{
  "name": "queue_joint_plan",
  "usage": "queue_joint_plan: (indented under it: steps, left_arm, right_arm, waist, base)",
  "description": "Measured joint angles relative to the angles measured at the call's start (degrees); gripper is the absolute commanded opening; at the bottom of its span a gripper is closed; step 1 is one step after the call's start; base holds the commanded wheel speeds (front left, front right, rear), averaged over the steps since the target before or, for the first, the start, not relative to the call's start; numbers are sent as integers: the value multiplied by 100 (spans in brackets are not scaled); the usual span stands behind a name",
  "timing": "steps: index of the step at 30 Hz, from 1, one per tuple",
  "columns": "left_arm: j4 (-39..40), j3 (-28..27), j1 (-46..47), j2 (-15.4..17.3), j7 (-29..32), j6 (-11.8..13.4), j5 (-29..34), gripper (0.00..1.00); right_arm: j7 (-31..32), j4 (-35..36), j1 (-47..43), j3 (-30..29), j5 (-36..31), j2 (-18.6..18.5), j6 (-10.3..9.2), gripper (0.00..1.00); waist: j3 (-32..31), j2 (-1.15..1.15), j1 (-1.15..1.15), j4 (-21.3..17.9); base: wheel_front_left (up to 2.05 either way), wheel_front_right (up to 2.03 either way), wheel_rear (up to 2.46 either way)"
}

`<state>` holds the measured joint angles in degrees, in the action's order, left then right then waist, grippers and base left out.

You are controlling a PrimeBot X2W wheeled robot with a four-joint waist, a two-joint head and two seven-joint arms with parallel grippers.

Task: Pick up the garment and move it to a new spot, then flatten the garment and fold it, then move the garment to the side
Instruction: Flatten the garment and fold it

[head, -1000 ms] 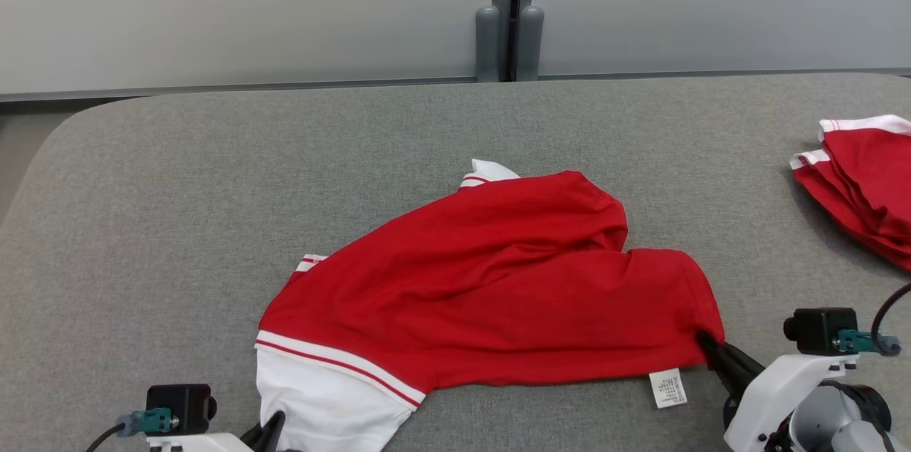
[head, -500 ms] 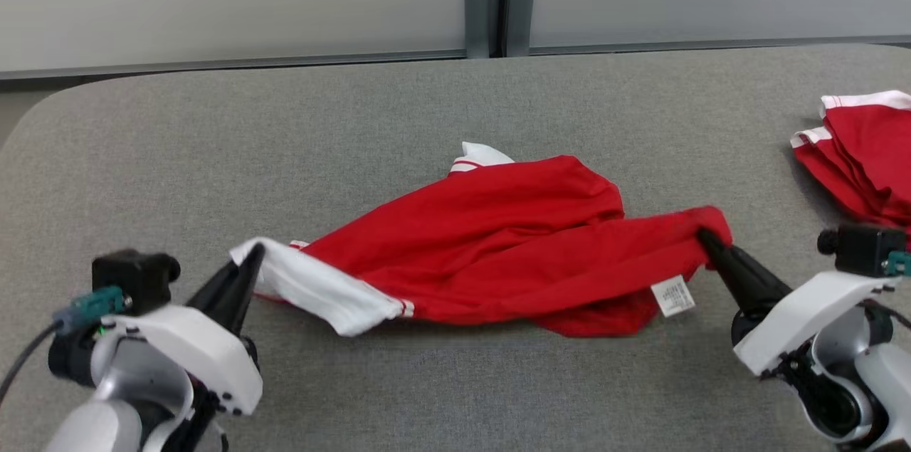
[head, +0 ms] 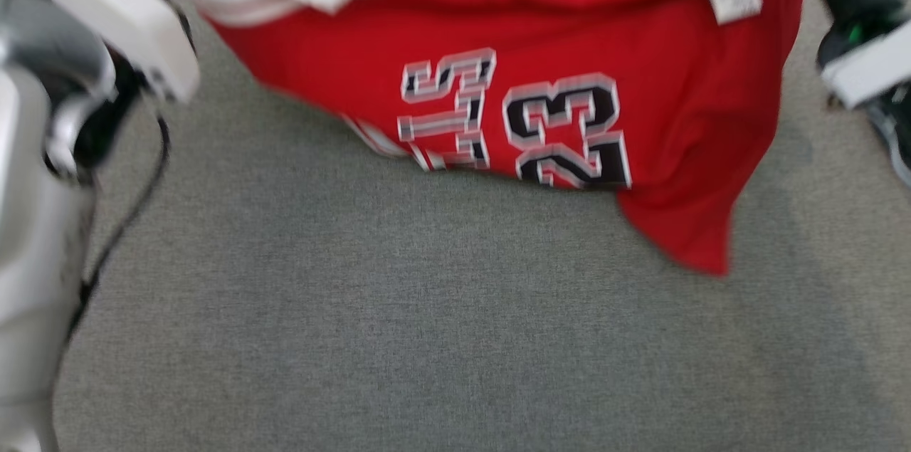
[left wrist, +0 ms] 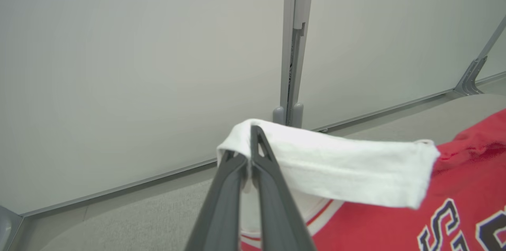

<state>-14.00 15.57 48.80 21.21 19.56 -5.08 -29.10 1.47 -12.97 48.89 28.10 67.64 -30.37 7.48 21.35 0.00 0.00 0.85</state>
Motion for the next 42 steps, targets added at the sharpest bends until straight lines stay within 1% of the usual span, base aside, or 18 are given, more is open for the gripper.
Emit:
queue_joint_plan:
  steps: [7,10,13,14,20,23,26,28,30,34,38,42]
  left_arm:
    - [-1270,-32,2262,-230,-630,-99,178,0]
    - [-1775,-75,3058,-334,-881,-121,189,0]
    - [-2263,-92,3769,-408,-1222,-142,246,0]
    - [-2263,-92,3769,-408,-1222,-142,246,0]
    - [-3071,-170,4685,-586,-1890,-148,245,0]
    - [-3400,-148,4953,-608,-2003,-172,233,0]
    - [-3693,-68,5011,-678,-1959,-196,124,0]
    - [-3923,102,4885,-703,-1798,-219,20,0]
    - [-4023,208,4581,-705,-1740,-234,-125,0]
    - [-4020,687,3733,-593,-1435,-234,-424,0]
    - [-3627,1239,2632,-345,-858,-235,-992,0]
    - [-2967,1685,1580,163,-171,-235,-1618,0]
  right_arm:
    - [-133,-552,1913,220,165,-107,0,0]
    - [-298,-787,2647,281,223,-116,0,0]
    - [-455,-1026,3258,256,488,-67,0,0]
    - [-455,-1026,3258,256,488,-67,0,0]
    - [-845,-1417,4028,365,711,-35,0,0]
    - [-932,-1523,4153,532,816,-53,0,0]
    - [-905,-1550,4092,792,936,-91,0,0]
    - [-781,-1599,3794,1060,1148,-164,0,0]
    - [-725,-1594,3426,1285,1271,-181,0,0]
    - [-482,-1575,2603,1766,1536,-230,0,0]
    - [-194,-1518,1744,2175,1847,-288,0,0]
    - [285,-1400,1036,2501,2178,-386,0,0]
  waist:
    - [687,0,0,42]
    - [937,0,0,69]
    - [1141,0,0,92]
    - [1141,0,0,92]
    - [1224,0,0,138]
    - [1162,0,0,155]
    - [1078,0,0,177]
    - [954,0,0,202]
    - [832,0,0,214]
    - [504,0,0,228]
    - [74,0,0,214]
    - [-390,0,0,180]
  base:
    - [0,0,0]
    - [0,0,0]
    - [0,0,0]
    - [0,0,0]
    - [0,0,0]
    - [0,0,0]
    - [0,0,0]
    - [0,0,0]
    - [0,0,0]
    - [0,0,0]
    - [0,0,0]
    - [0,0,0]
